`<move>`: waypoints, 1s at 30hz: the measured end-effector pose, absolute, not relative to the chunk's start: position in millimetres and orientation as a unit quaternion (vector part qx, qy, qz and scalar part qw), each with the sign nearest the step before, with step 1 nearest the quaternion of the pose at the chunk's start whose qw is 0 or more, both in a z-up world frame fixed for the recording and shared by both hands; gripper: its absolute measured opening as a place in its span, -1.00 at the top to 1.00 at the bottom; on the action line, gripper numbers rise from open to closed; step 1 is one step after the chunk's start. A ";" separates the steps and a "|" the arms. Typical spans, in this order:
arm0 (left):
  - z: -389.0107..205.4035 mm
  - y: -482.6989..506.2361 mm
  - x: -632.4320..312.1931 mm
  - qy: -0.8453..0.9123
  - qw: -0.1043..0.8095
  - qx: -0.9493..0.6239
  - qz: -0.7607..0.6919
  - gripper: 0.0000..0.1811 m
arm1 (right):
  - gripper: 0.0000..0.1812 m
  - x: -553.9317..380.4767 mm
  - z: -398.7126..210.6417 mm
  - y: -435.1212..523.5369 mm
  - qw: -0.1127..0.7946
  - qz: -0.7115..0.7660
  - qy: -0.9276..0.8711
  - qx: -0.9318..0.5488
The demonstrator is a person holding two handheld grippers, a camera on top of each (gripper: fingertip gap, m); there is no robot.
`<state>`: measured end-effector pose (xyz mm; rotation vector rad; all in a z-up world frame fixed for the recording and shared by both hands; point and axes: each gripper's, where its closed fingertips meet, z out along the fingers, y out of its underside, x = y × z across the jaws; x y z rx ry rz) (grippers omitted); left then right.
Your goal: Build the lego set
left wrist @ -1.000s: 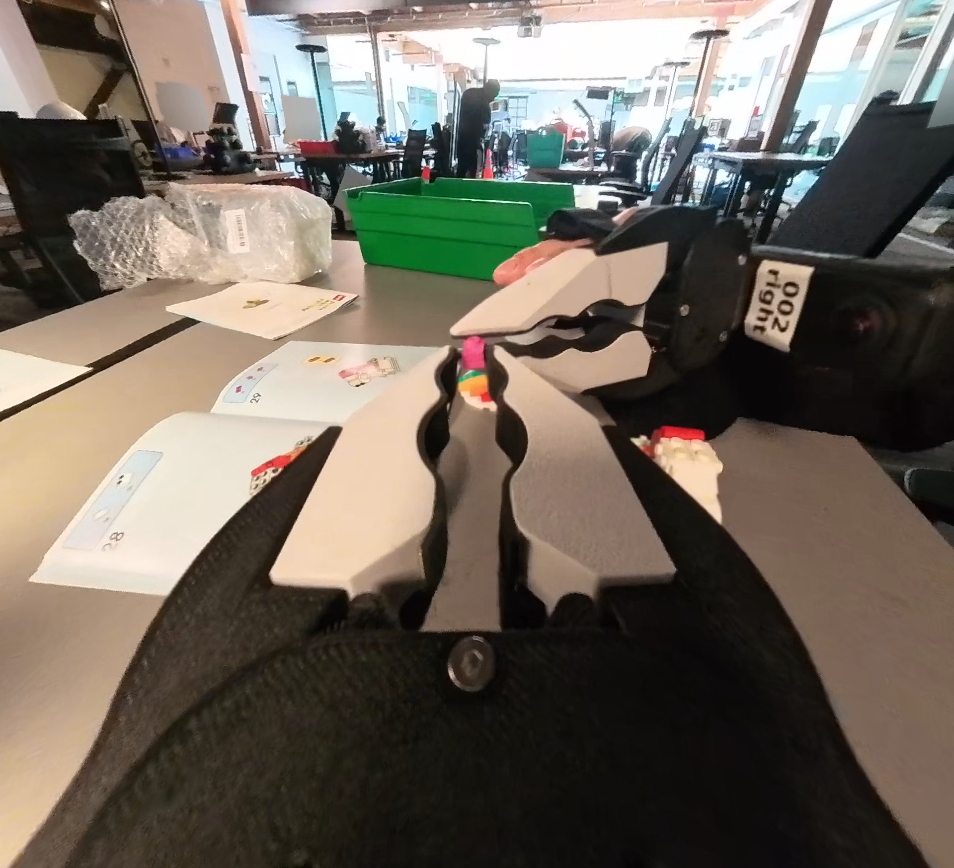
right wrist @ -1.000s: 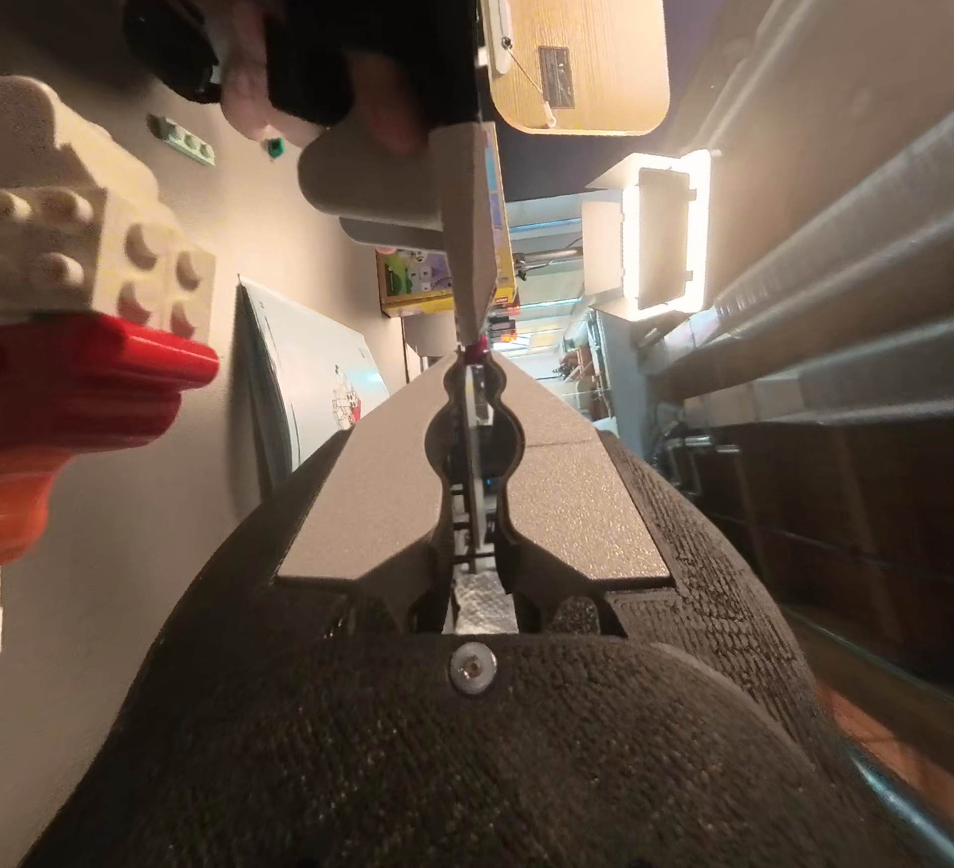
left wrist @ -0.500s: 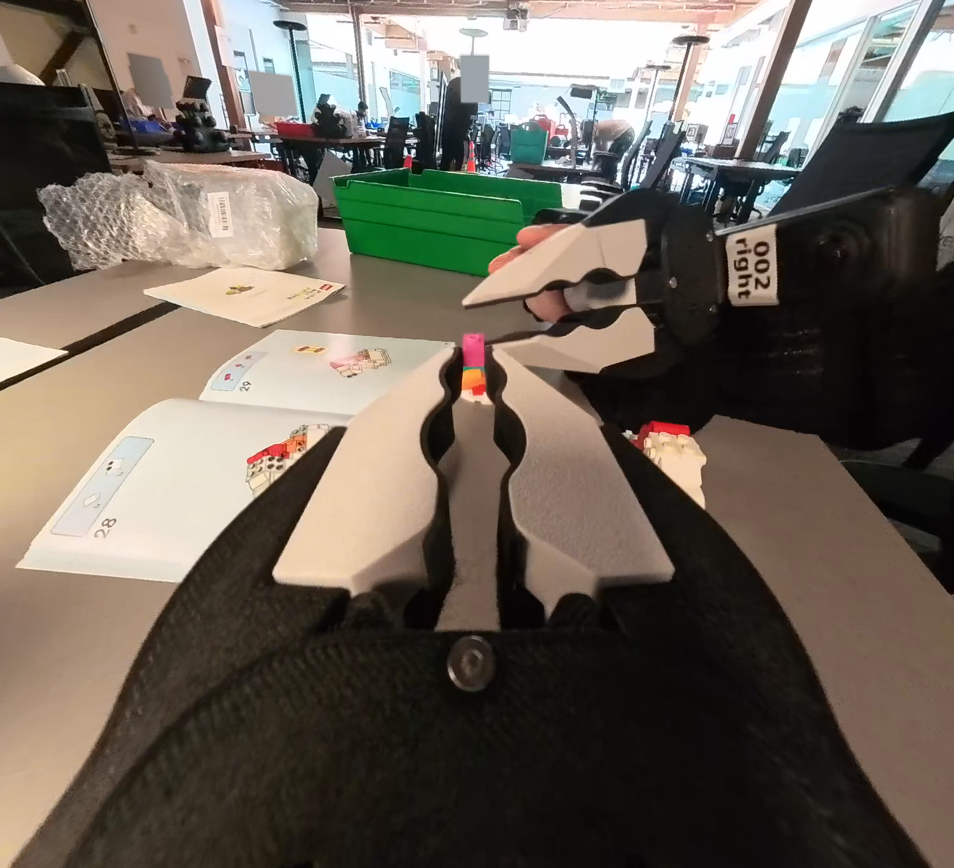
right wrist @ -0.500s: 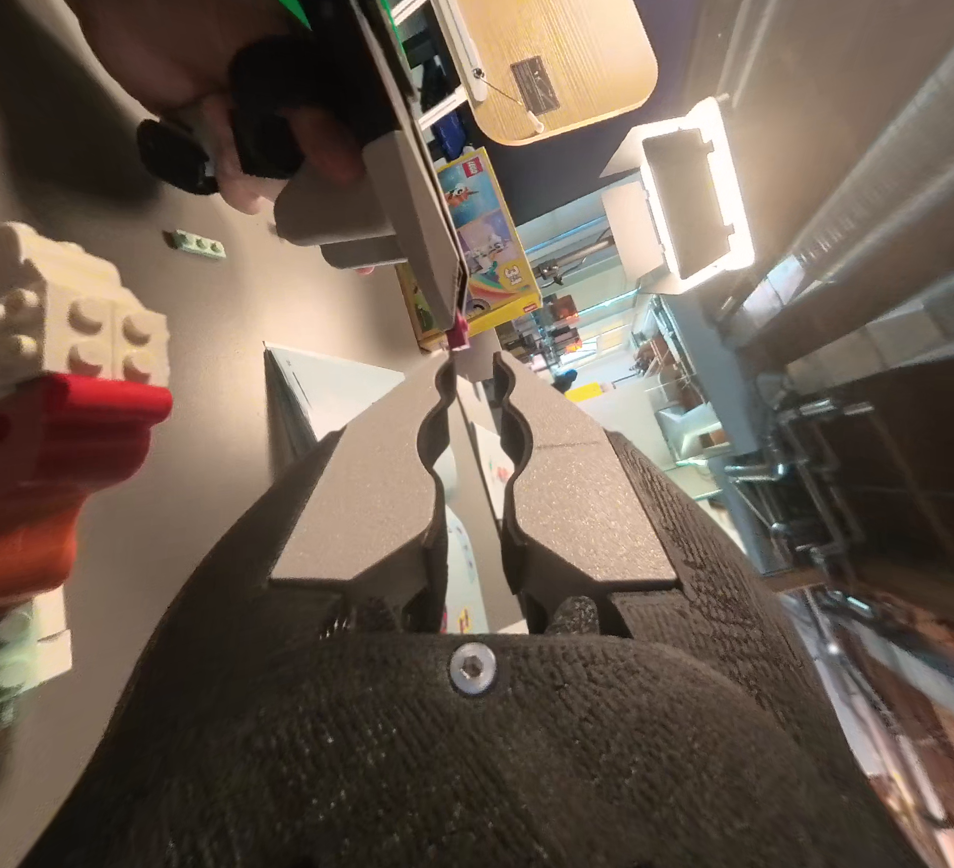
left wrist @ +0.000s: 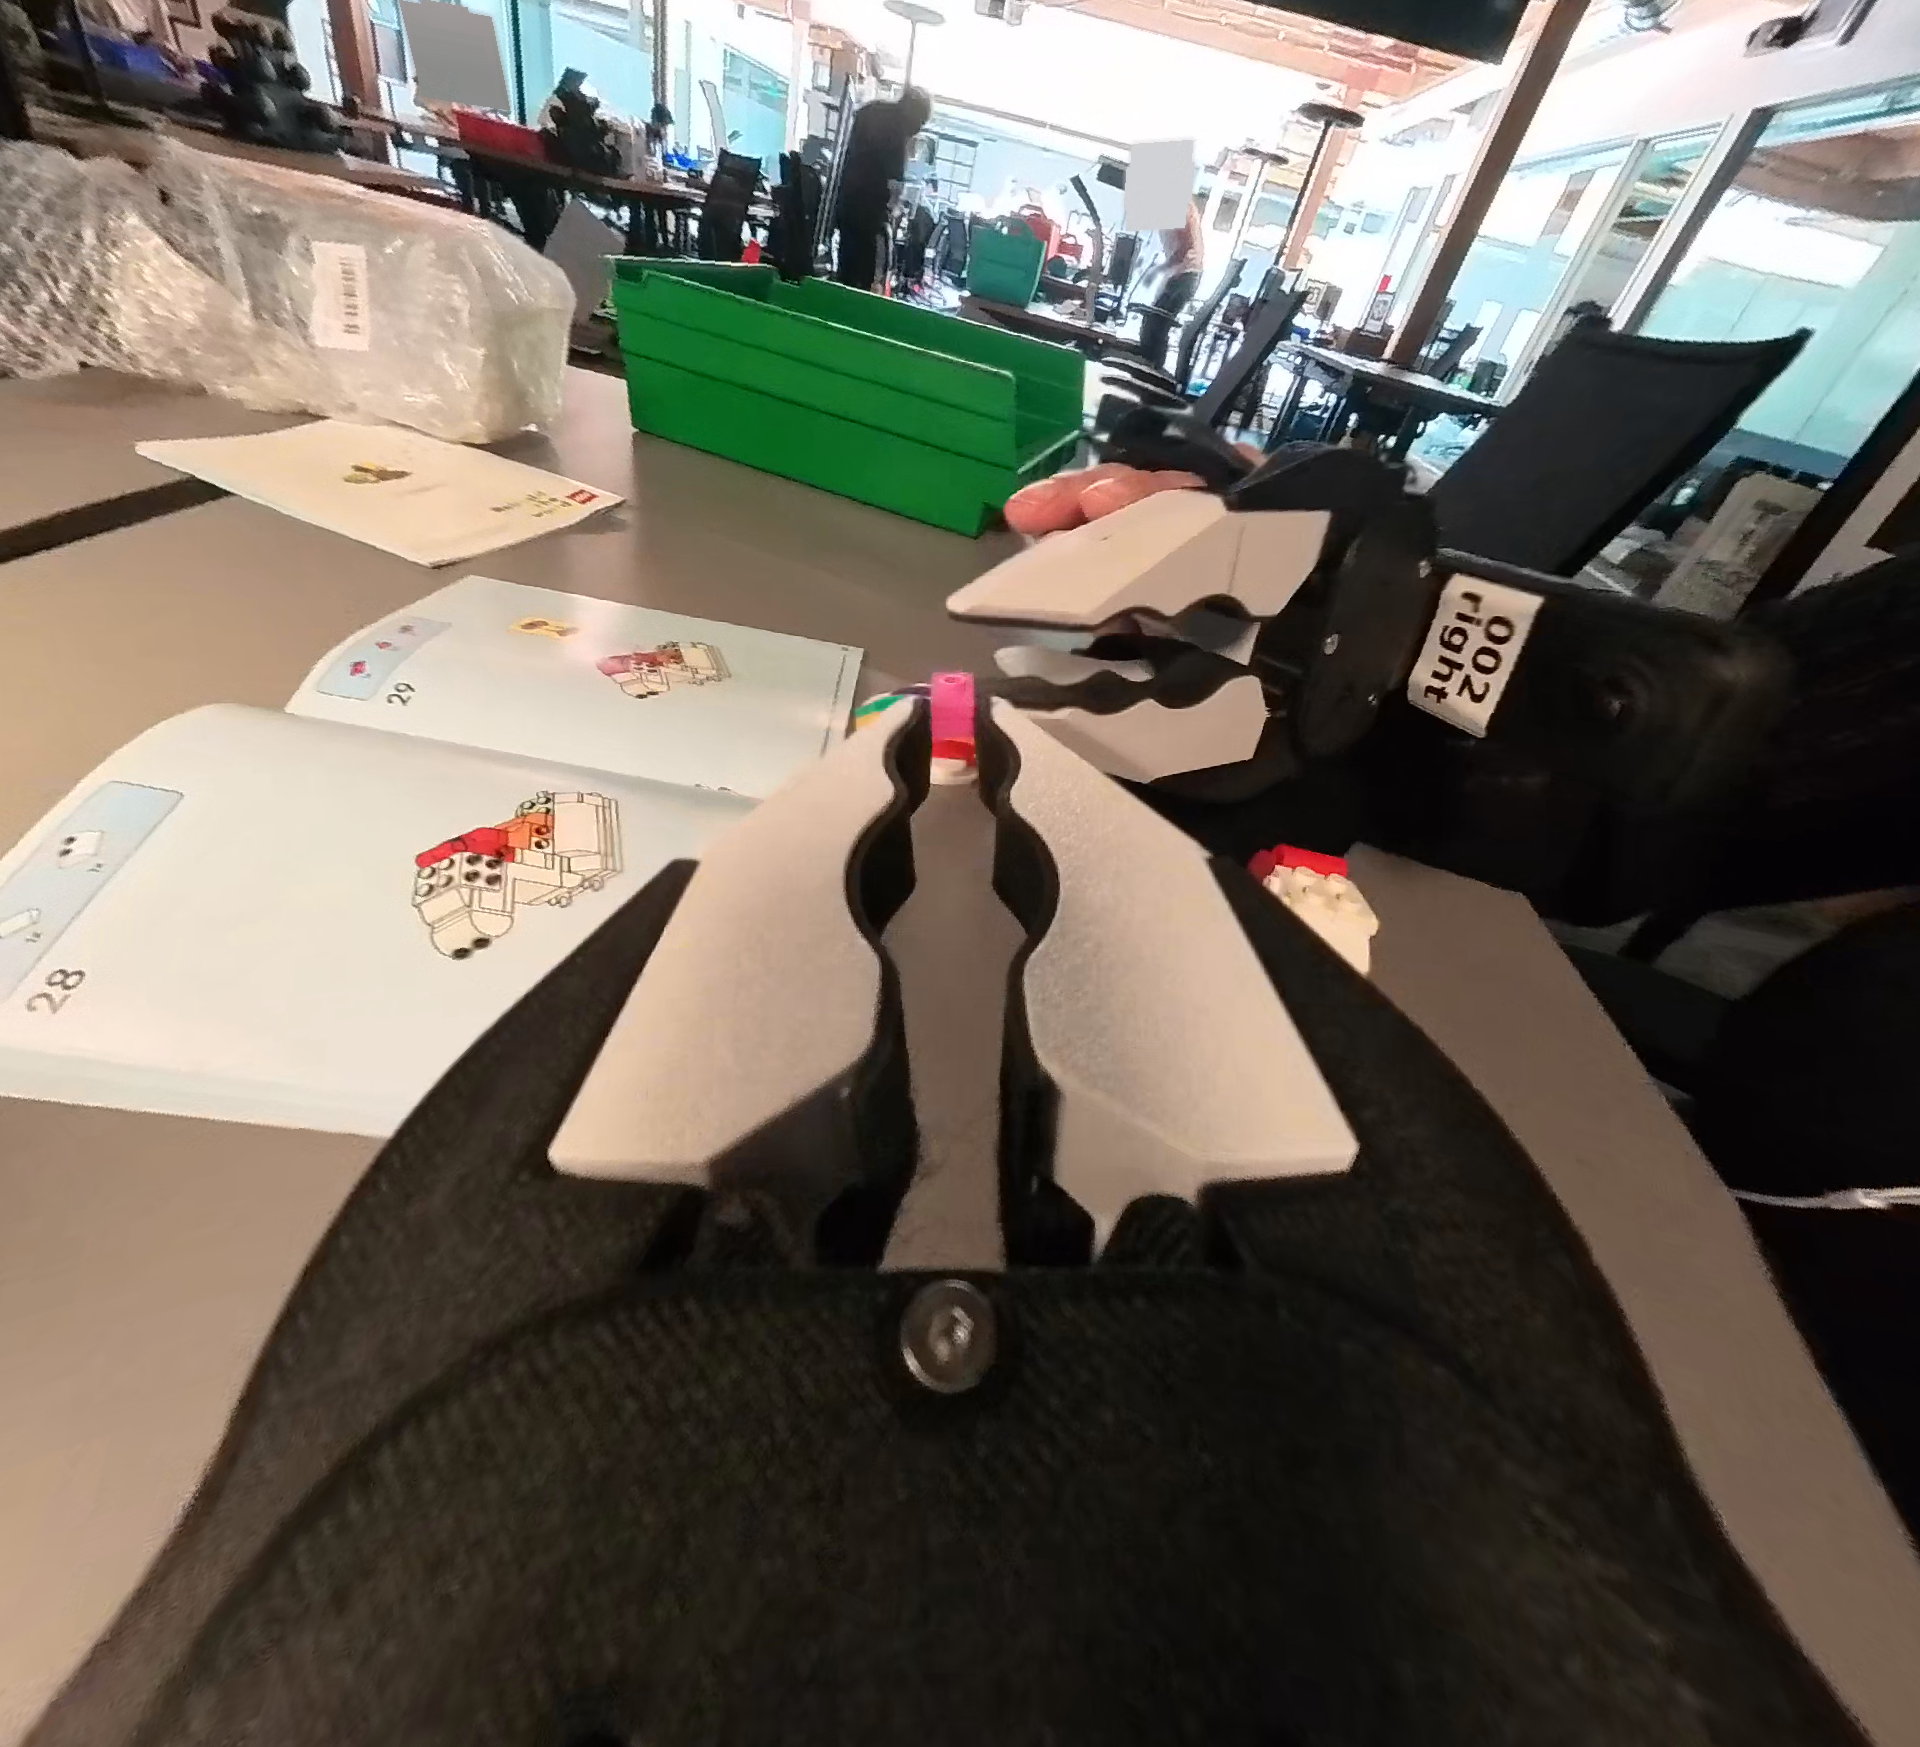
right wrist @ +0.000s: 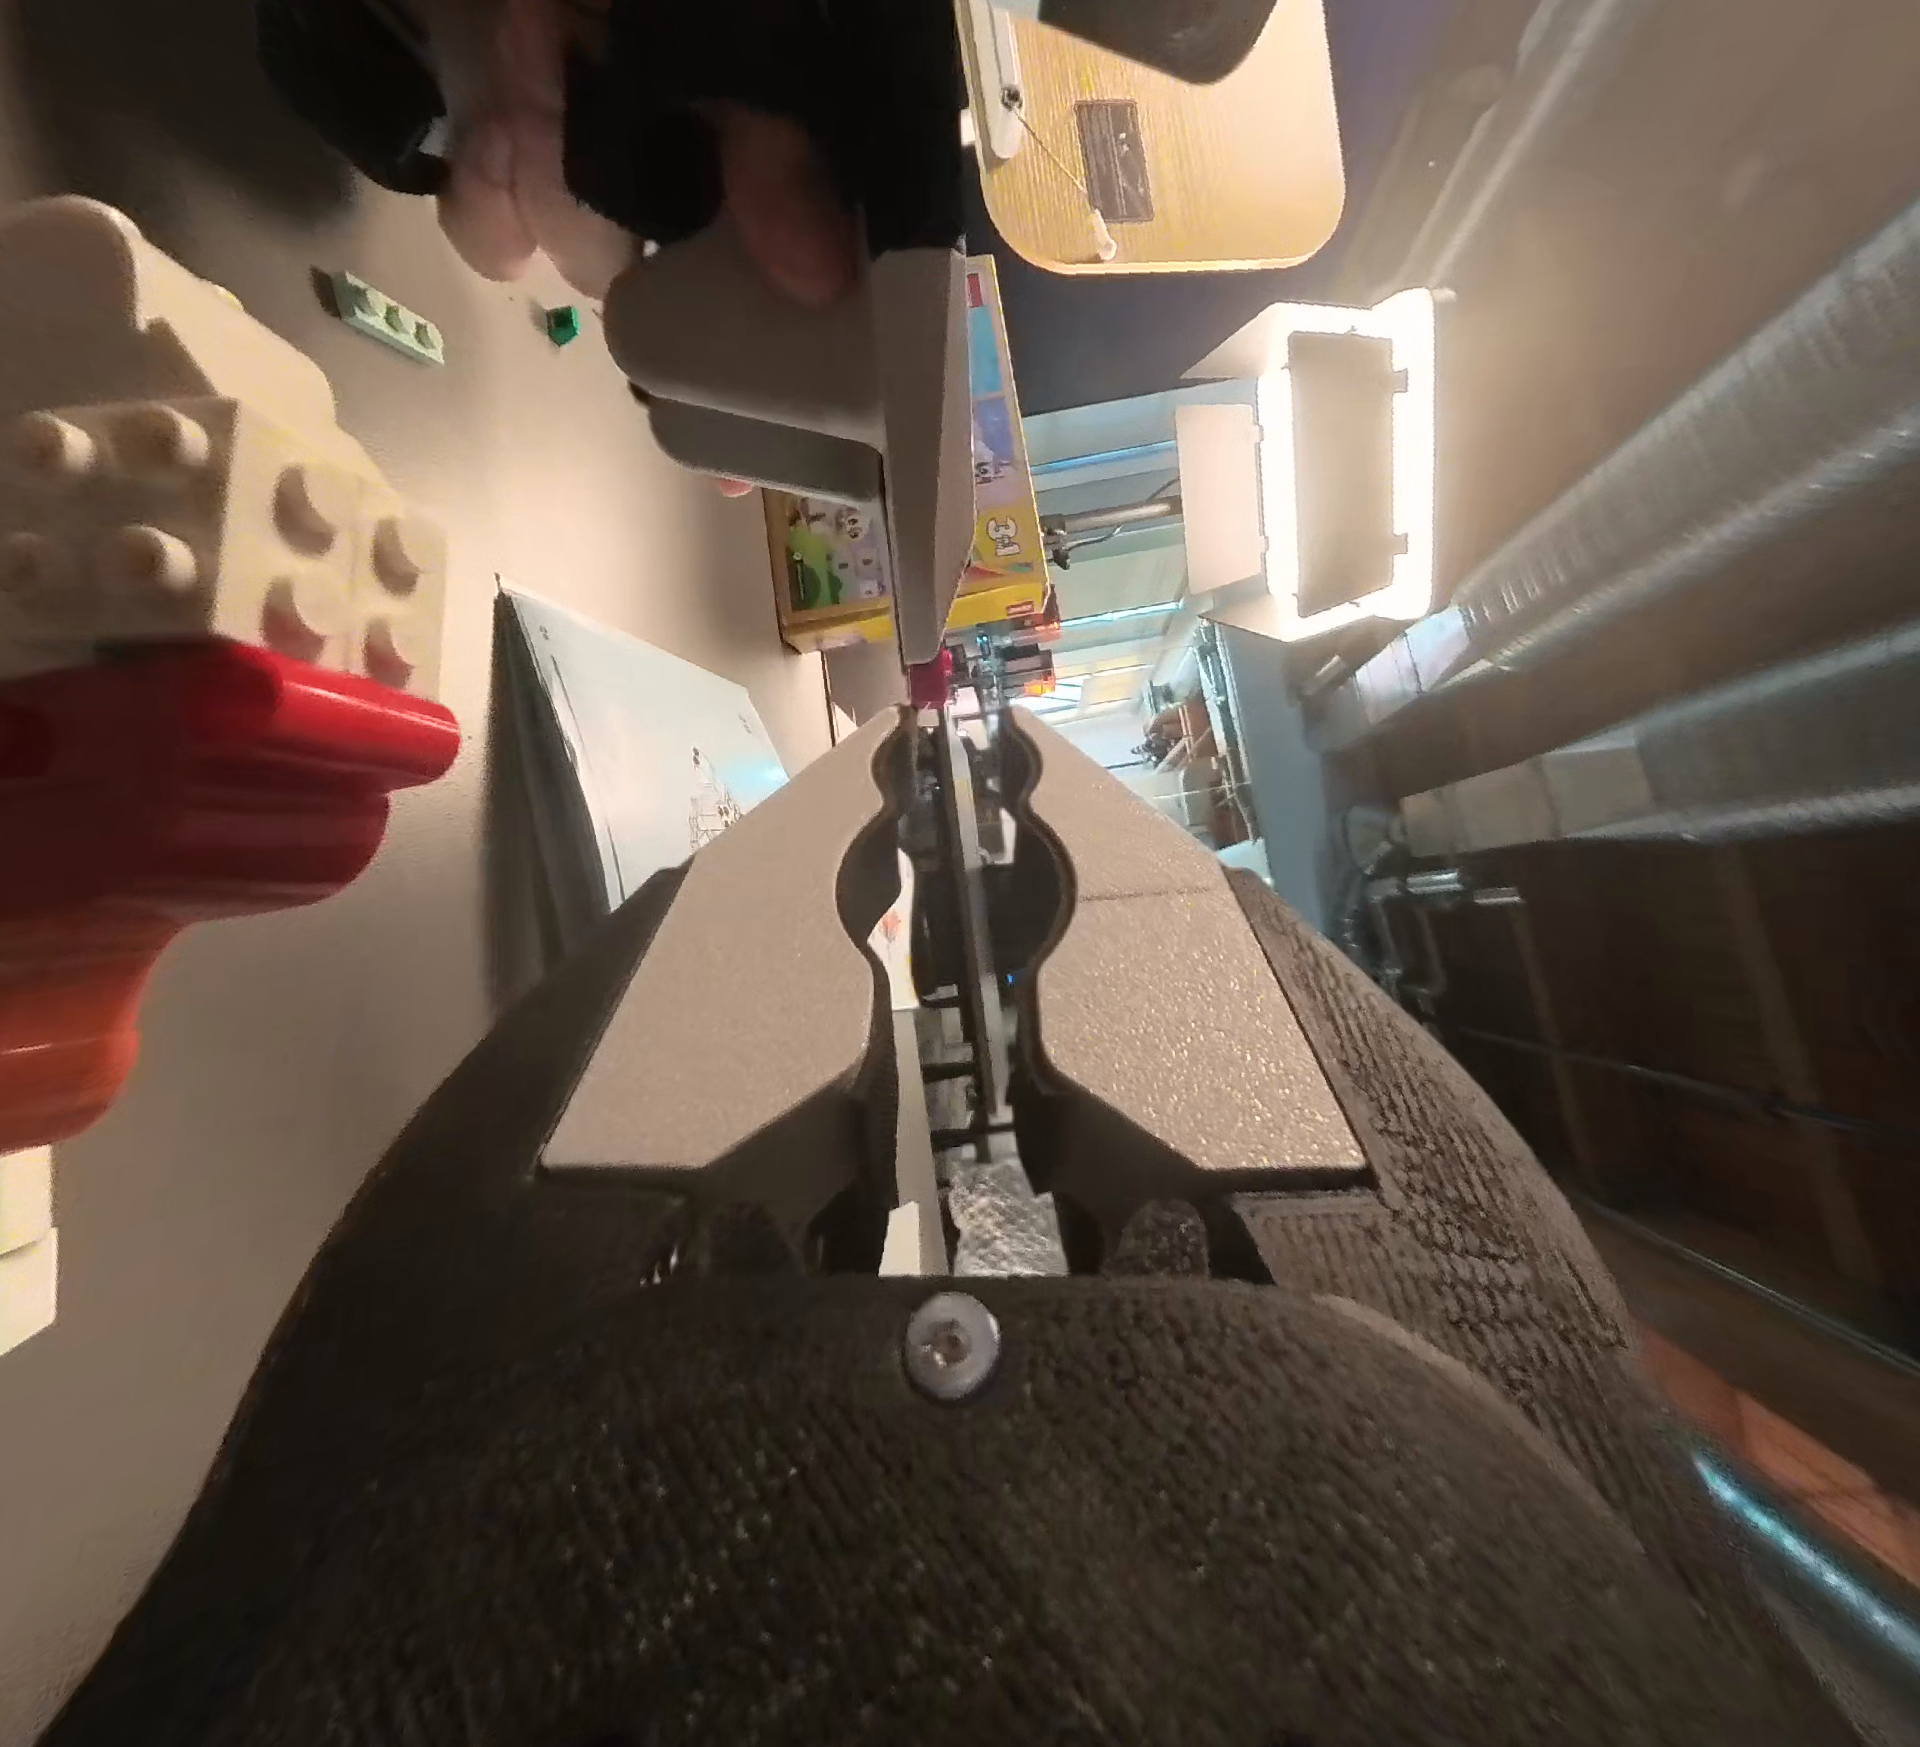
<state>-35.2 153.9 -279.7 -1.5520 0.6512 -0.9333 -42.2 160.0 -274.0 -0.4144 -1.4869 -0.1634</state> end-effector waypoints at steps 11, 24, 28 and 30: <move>-278.2 151.4 -27.0 0.285 0.572 -0.654 -0.405 0.92 | 0.75 -45.6 -273.4 173.6 0.702 -0.180 -0.662 -0.192; -275.0 147.7 -17.2 0.299 0.606 -0.643 -0.362 0.92 | 0.94 -49.9 -269.2 181.2 0.694 -0.263 -0.638 -0.206; -275.2 151.0 -20.7 0.293 0.610 -0.646 -0.353 0.92 | 0.97 -53.5 -271.5 183.1 0.694 -0.283 -0.630 -0.204; -275.0 151.7 -21.7 0.289 0.611 -0.647 -0.353 0.92 | 0.97 -54.1 -270.7 184.2 0.696 -0.287 -0.625 -0.207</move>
